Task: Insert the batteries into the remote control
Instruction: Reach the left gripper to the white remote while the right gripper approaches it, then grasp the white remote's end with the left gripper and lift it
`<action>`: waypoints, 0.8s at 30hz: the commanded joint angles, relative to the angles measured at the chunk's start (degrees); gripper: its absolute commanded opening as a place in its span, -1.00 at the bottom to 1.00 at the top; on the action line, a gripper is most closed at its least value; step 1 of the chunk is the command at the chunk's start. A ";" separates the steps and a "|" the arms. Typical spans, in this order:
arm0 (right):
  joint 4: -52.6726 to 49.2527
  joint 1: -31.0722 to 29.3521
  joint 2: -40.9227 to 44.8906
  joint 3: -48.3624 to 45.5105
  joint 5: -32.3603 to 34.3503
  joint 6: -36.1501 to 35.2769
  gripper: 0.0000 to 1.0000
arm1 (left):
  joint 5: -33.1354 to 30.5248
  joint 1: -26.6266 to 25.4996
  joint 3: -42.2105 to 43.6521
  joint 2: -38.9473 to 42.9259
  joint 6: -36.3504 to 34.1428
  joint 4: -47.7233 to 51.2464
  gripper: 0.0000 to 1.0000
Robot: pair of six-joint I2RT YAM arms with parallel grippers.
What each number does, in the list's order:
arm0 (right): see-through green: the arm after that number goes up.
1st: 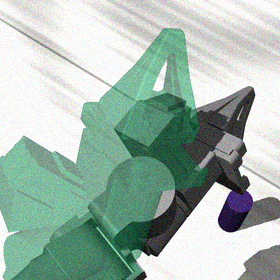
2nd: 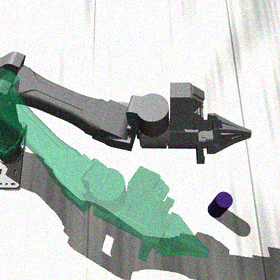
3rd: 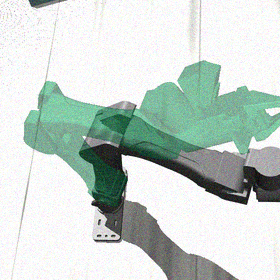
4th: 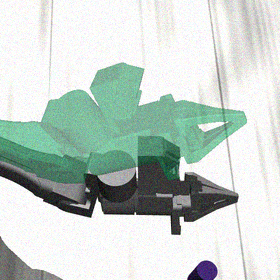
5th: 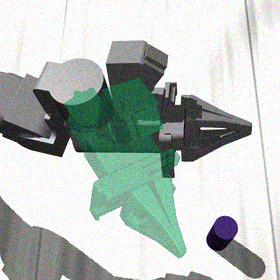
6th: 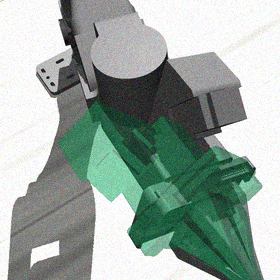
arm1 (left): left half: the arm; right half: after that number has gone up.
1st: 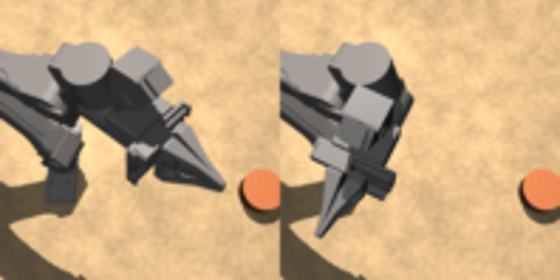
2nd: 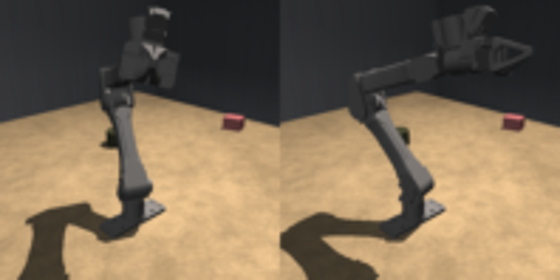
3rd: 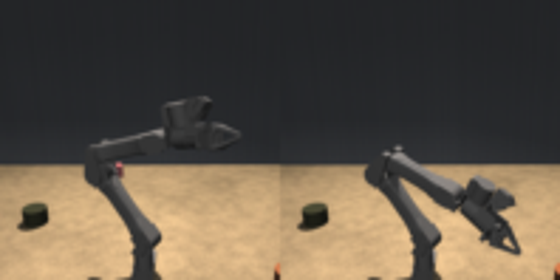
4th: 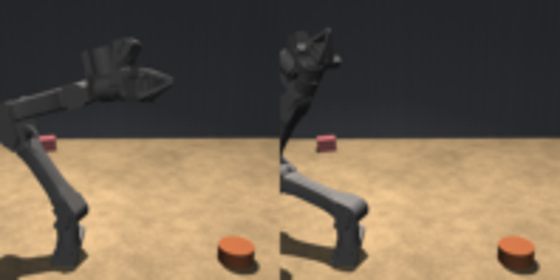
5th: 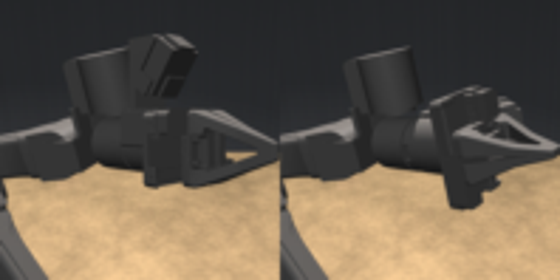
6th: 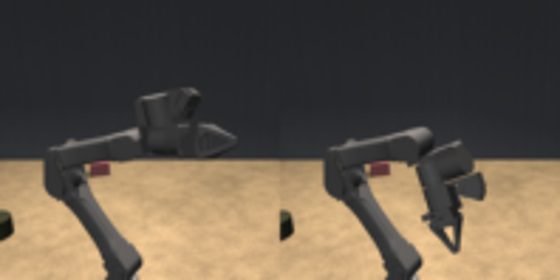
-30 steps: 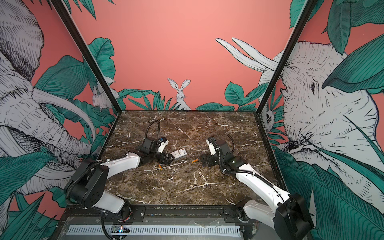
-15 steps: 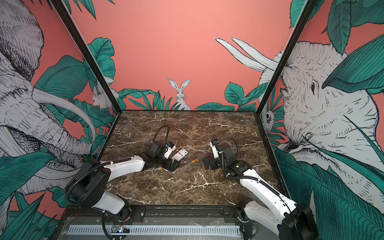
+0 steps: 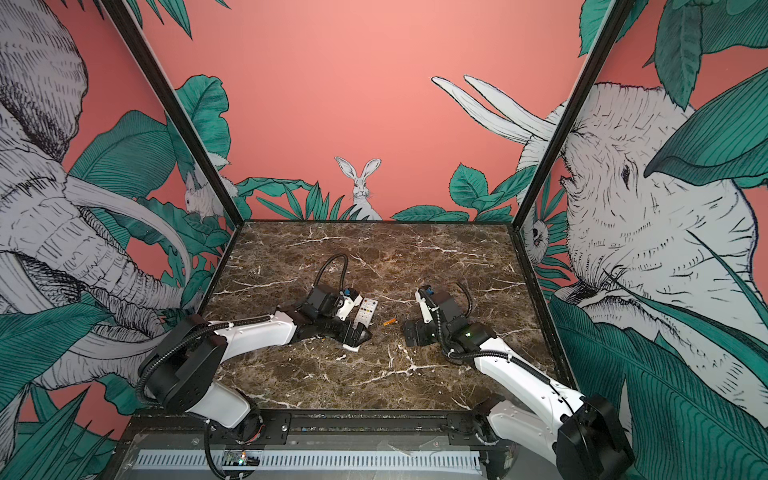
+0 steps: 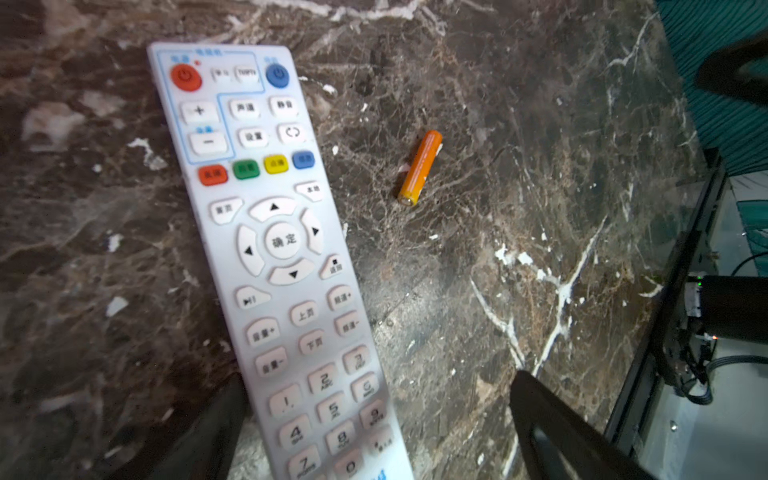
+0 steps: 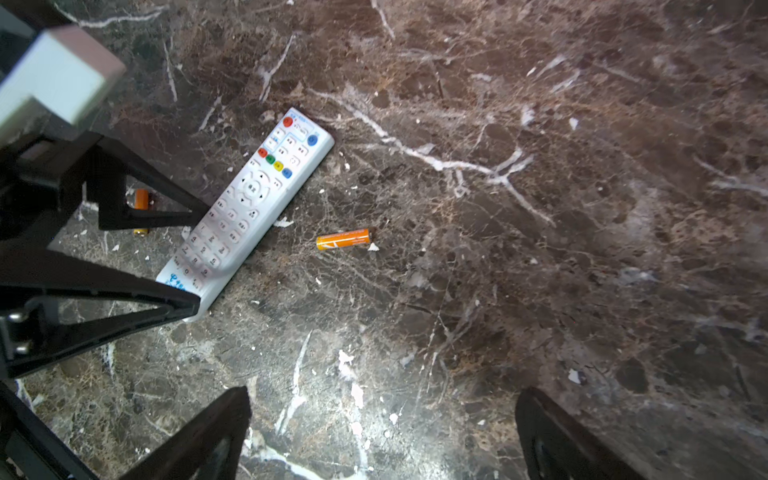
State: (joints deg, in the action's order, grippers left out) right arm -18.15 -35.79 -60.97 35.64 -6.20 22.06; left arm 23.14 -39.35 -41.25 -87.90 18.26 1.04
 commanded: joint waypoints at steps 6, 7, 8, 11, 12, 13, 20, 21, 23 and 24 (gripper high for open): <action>1.28 -5.43 -2.73 0.38 5.06 5.12 0.98 | -13.80 -0.15 -6.20 2.05 -2.81 10.94 0.99; 1.36 -5.55 -2.65 0.40 5.29 5.42 0.98 | -14.12 -0.28 -7.34 1.00 -3.18 12.02 0.99; 1.23 -5.69 -2.59 0.47 5.51 5.47 0.98 | -14.32 -0.28 -7.89 0.36 -3.31 12.33 0.99; -0.39 -6.48 -1.62 0.69 7.59 5.37 0.98 | -15.90 -0.42 -9.29 -1.06 -3.58 12.67 0.99; -0.81 -6.77 -1.08 0.51 8.22 4.95 0.98 | -16.51 -1.70 -10.19 -1.70 -3.76 13.10 0.99; -1.10 -7.02 -0.40 0.28 8.88 4.70 0.98 | -17.11 -2.56 -11.27 -2.53 -4.00 13.84 0.99; -3.24 -9.17 7.10 -1.85 13.57 3.49 0.98 | -23.13 -6.11 -19.66 -9.58 -5.12 18.79 0.98; -3.74 -9.46 8.33 -2.17 14.30 3.34 0.98 | -24.53 -6.54 -21.10 -10.85 -4.84 19.82 0.96; -4.43 -9.97 10.34 -2.68 14.99 3.01 0.98 | -26.80 -7.12 -23.72 -13.26 -4.43 21.85 0.93; -4.84 -10.21 11.38 -3.08 15.37 2.90 0.98 | -27.58 -7.36 -25.22 -14.55 -4.25 22.89 0.90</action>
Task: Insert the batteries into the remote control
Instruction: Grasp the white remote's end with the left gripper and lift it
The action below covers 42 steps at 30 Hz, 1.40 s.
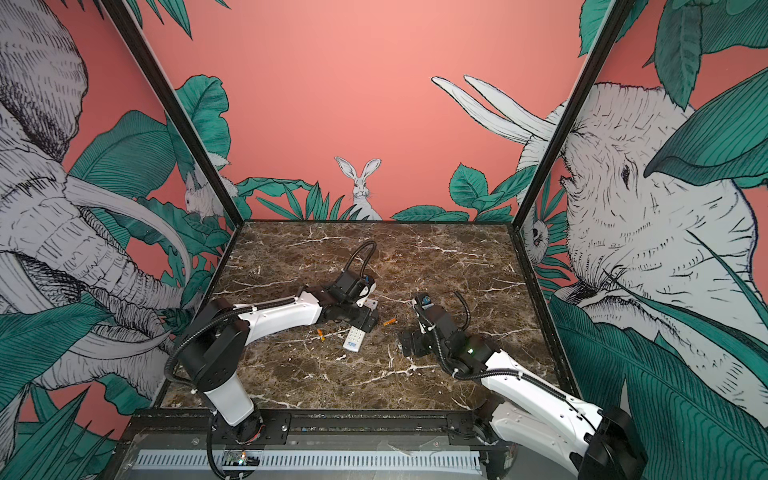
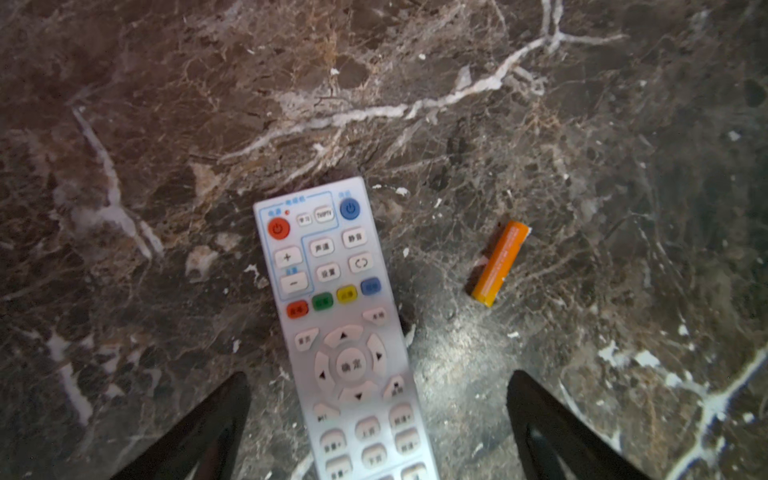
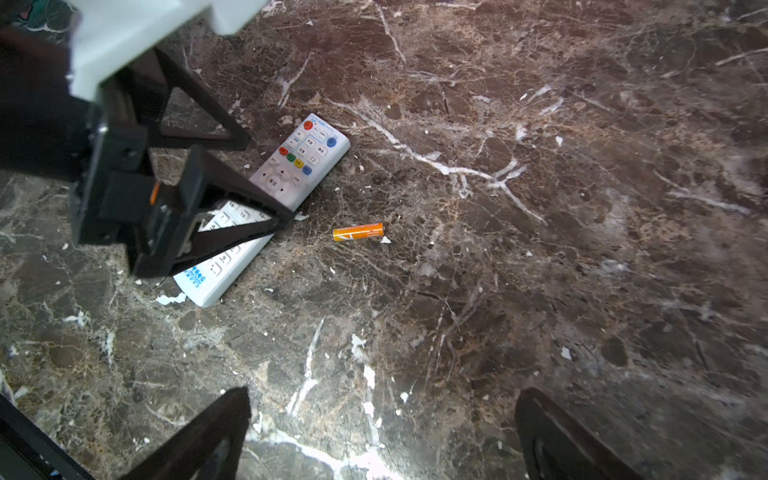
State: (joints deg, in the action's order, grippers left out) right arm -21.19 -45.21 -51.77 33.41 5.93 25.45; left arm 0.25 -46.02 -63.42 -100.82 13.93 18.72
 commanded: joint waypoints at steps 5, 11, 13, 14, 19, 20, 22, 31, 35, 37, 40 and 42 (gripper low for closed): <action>-2.24 -1.45 6.80 -2.75 3.78 -0.91 0.98 | -6.14 -0.85 -8.90 -7.04 1.07 8.94 0.77; -1.94 -1.72 8.81 -4.53 1.95 -1.45 0.98 | -8.54 -0.85 -13.08 -10.81 1.58 11.30 0.65; -1.84 -1.85 8.49 -4.62 1.57 -1.48 0.98 | -8.44 -0.87 -13.97 -11.95 1.19 11.39 0.59; -1.61 -1.89 8.36 -4.67 1.25 -1.56 0.98 | -8.14 -0.83 -14.40 -12.39 1.07 11.47 0.52; 0.02 -2.07 8.09 -5.17 0.67 -2.03 0.98 | -8.61 -0.83 -16.12 -14.27 0.64 11.07 0.31; 0.48 -2.07 8.06 -5.41 0.46 -2.11 0.98 | -9.20 -0.84 -16.33 -14.48 0.58 10.99 0.29; 1.85 -2.16 8.00 -5.93 -0.09 -2.26 0.98 | -9.79 -0.79 -16.75 -14.84 0.03 10.27 0.17; 13.80 -2.16 4.55 -8.70 -5.80 -3.77 0.98 | -0.83 3.03 -14.08 -7.35 -4.95 4.39 -0.30; 20.73 -2.17 2.18 -9.67 -9.04 -5.23 0.98 | 8.14 8.15 -10.37 0.41 -7.40 1.51 -0.35; 25.27 -2.14 1.12 -10.27 -12.33 -6.73 0.98 | 16.63 11.29 -7.91 4.84 -8.05 -1.00 -0.35; 33.64 -2.09 0.05 -11.64 -19.65 -9.30 0.98 | 31.47 15.90 -3.67 10.69 -7.08 -6.71 -0.36; 39.40 -2.07 -0.26 -12.71 -23.92 -10.68 0.98 | 41.37 18.04 -1.30 13.79 -6.03 -10.24 -0.37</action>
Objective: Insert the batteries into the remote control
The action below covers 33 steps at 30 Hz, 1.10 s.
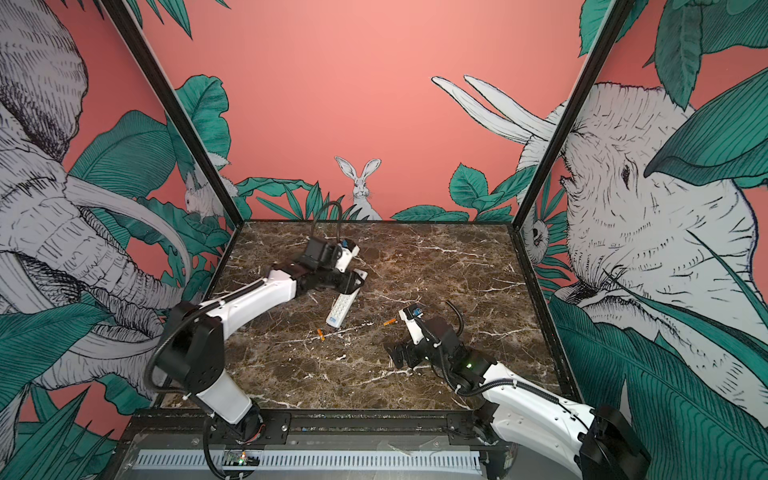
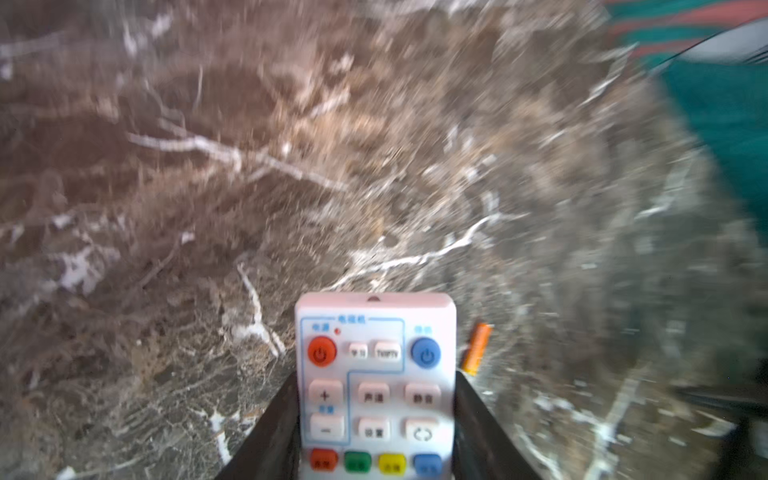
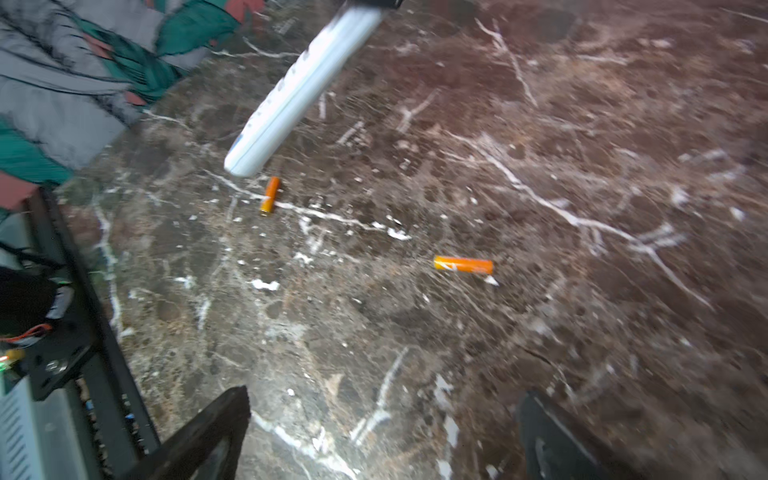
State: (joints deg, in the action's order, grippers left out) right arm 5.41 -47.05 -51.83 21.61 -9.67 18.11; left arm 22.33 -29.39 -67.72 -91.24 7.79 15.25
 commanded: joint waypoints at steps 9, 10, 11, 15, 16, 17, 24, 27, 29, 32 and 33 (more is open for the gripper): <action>24.08 0.46 -5.25 3.50 -20.45 -4.34 0.99 | 40.76 2.94 15.10 15.12 11.79 -33.21 -0.40; 26.17 0.55 -6.65 4.17 -21.70 -3.33 0.99 | 42.31 2.93 16.45 15.75 14.32 -37.87 -0.40; 28.19 0.68 -7.83 4.59 -22.56 -2.30 0.99 | 43.49 2.93 17.46 16.12 16.44 -41.38 -0.39; 37.77 0.81 -13.37 6.57 -26.85 2.05 0.99 | 46.15 2.93 21.10 17.55 24.31 -54.84 -0.41; 39.54 0.82 -14.91 7.25 -27.76 2.91 0.99 | 46.44 2.93 21.96 17.82 26.31 -58.18 -0.41; 41.33 0.81 -16.14 7.81 -28.41 3.48 0.99 | 46.65 2.91 22.56 17.95 27.99 -60.94 -0.41; 51.46 0.82 -24.36 11.63 -31.75 7.01 0.99 | 48.15 2.99 24.04 17.59 36.76 -72.94 -0.43; 55.47 0.81 -27.26 13.37 -32.92 9.07 0.96 | 48.14 2.95 24.32 17.87 36.92 -73.08 -0.44; 58.12 0.81 -29.10 14.20 -33.24 10.66 0.90 | 48.04 3.00 24.45 18.14 37.02 -73.21 -0.44; 61.51 0.82 -31.47 14.87 -33.19 12.47 0.57 | 47.83 3.02 24.66 18.39 36.77 -73.27 -0.45; 62.66 0.79 -31.90 14.96 -33.09 13.20 0.41 | 47.80 3.02 24.74 18.45 36.62 -73.19 -0.45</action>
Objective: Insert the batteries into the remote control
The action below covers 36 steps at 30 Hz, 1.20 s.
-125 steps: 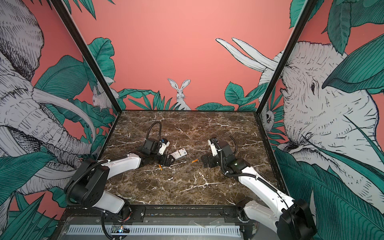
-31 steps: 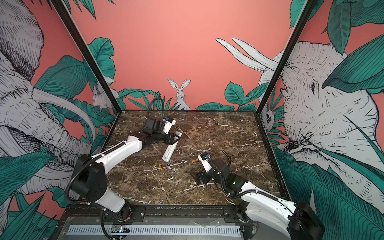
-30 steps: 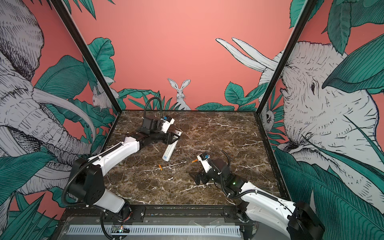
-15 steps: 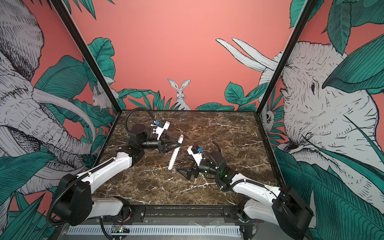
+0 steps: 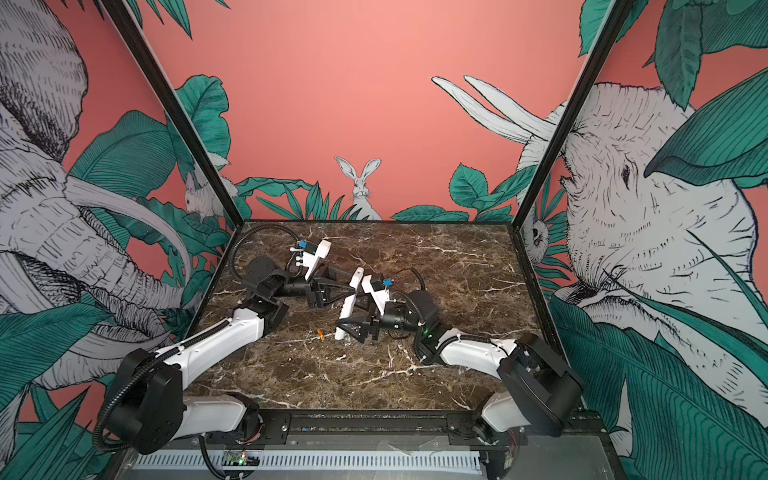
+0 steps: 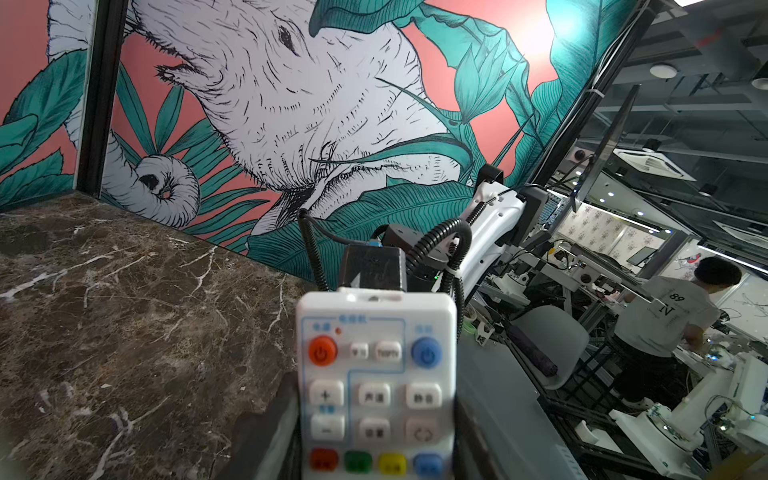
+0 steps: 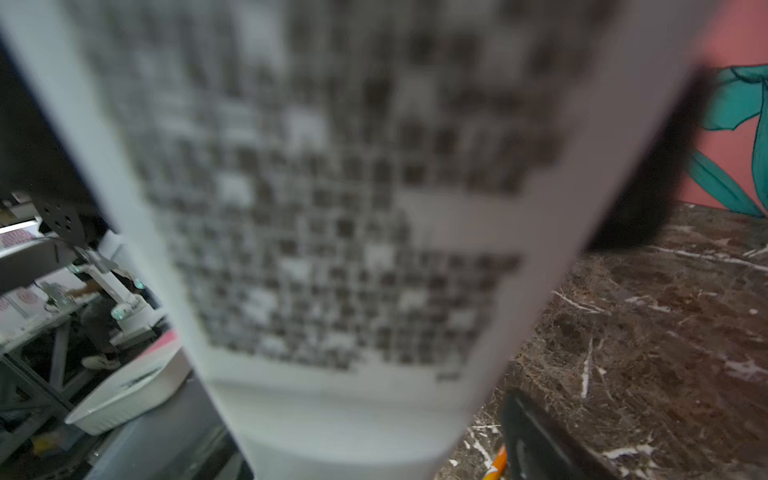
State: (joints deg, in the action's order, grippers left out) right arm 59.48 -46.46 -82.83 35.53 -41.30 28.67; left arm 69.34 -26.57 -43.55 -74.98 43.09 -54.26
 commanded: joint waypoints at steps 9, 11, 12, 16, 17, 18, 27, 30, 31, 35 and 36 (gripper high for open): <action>0.74 0.15 1.25 0.24 4.18 1.44 -0.22 | -3.38 1.54 1.28 4.06 -5.17 5.66 -0.31; -4.19 0.14 2.69 0.73 6.58 0.72 -0.30 | -5.23 1.45 0.21 5.01 -11.24 15.69 0.00; -7.26 0.09 3.67 1.05 8.29 0.22 -0.31 | -6.36 1.37 -0.38 5.43 -14.49 20.21 0.25; -17.50 -0.68 6.73 2.32 14.25 -2.36 -0.37 | -10.47 1.43 -2.36 5.36 -22.07 33.12 0.50; -20.26 -0.89 7.28 2.96 15.48 -3.12 -0.38 | -11.76 1.37 -2.63 5.09 -23.00 34.72 0.52; -23.55 -1.21 7.77 3.65 17.14 -3.88 -0.38 | -13.16 1.35 -3.00 4.76 -23.91 36.46 0.53; -44.40 -6.19 8.53 11.03 30.83 -11.27 -0.40 | -24.93 -1.55 -8.15 2.07 -31.13 48.14 0.25; -47.95 -8.17 8.64 12.31 36.20 -12.81 -0.41 | -29.22 -1.56 -8.50 1.94 -30.68 48.51 -0.03; -48.59 -8.52 8.65 12.54 37.24 -13.15 -0.41 | -30.58 -1.58 -8.50 1.90 -30.53 48.70 -0.11; -48.48 -9.46 8.73 11.94 40.29 -13.57 -0.41 | -31.39 -1.54 -8.75 0.94 -29.94 48.13 -0.33; -48.66 -9.72 8.92 11.85 41.14 -13.47 -0.41 | -31.19 -1.47 -8.95 0.66 -29.71 48.07 -0.38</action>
State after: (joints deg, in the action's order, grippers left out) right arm 10.41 -54.28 -75.77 46.57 -2.28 17.80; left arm 44.88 -29.43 -50.72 -73.21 13.93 -6.74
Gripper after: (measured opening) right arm 0.479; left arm 0.324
